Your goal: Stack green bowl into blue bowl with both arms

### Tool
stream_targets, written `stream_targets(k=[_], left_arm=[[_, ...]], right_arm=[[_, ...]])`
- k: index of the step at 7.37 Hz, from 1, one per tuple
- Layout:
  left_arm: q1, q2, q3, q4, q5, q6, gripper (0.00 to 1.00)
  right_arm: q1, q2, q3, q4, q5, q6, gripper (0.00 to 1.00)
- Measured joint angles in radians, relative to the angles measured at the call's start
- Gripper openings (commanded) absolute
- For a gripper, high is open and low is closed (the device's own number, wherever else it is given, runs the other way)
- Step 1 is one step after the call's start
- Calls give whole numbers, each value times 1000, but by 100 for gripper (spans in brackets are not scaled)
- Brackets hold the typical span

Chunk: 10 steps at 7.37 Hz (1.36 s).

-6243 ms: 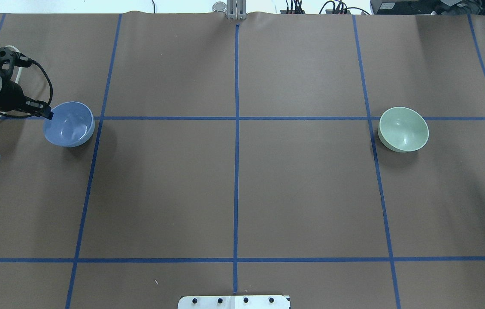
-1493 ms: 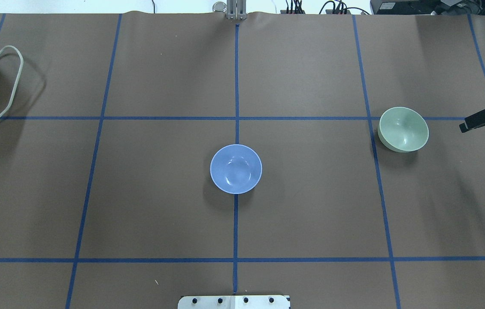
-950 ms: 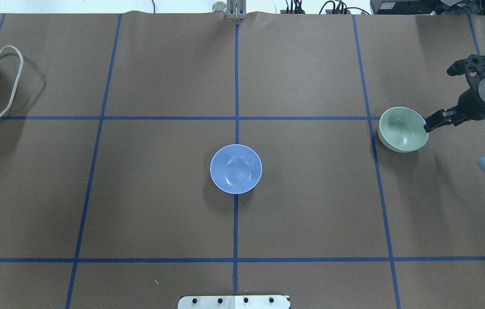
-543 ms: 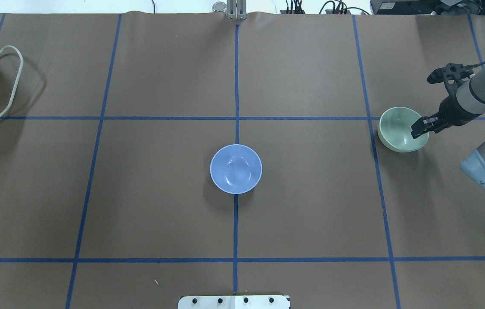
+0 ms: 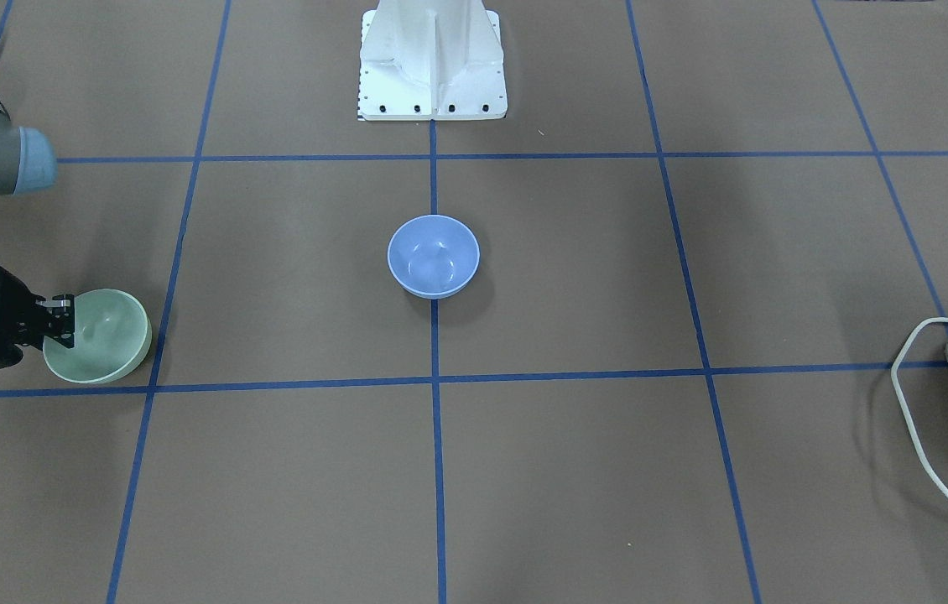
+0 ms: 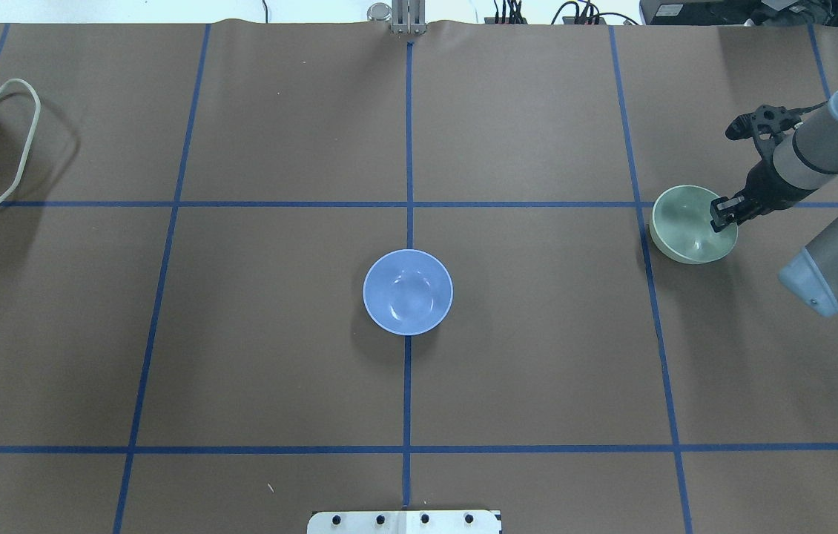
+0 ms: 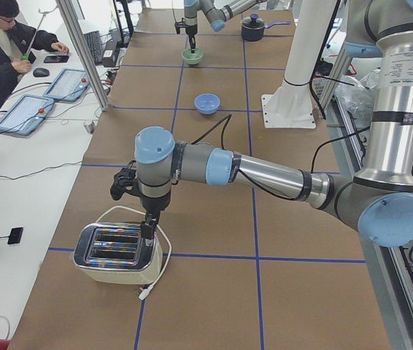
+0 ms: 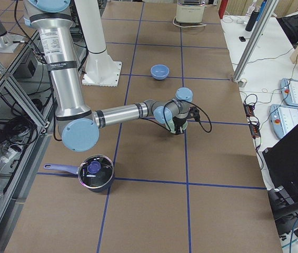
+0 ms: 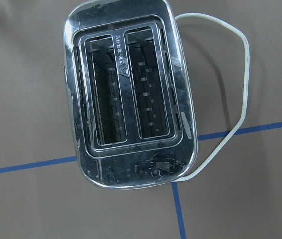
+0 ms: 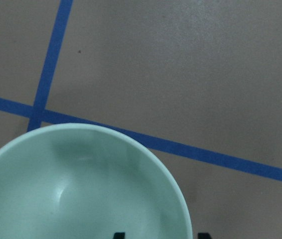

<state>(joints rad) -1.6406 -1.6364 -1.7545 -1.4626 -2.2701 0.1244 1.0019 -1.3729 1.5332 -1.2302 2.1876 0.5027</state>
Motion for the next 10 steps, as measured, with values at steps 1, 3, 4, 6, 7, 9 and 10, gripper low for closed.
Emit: stream_targets(k=[1,3,4,6,7,9,10], left_arm=[[1,2,1,-2,0,0,98],[1,4,1,-4,0,-2,98],[1,4,1,-3,-1,-2,98],[1,14,5,5,3,-3,98],[1,29,12,8,2,-10,98],[2,51,26,7,-21,-101,98],[3,62,26,1,-33,-143,98]], right_arm=[[8,0,2,0,2,0,0],[26,1,16,-1,6,1,0],[35,2,44,-3,9,8,0],[45,45,119,-4,12,139,0],[30,89,145,-8,13,243,0],[-44,165,202,-24,12,445,0],[-87,220,231,-81,8,549,0]])
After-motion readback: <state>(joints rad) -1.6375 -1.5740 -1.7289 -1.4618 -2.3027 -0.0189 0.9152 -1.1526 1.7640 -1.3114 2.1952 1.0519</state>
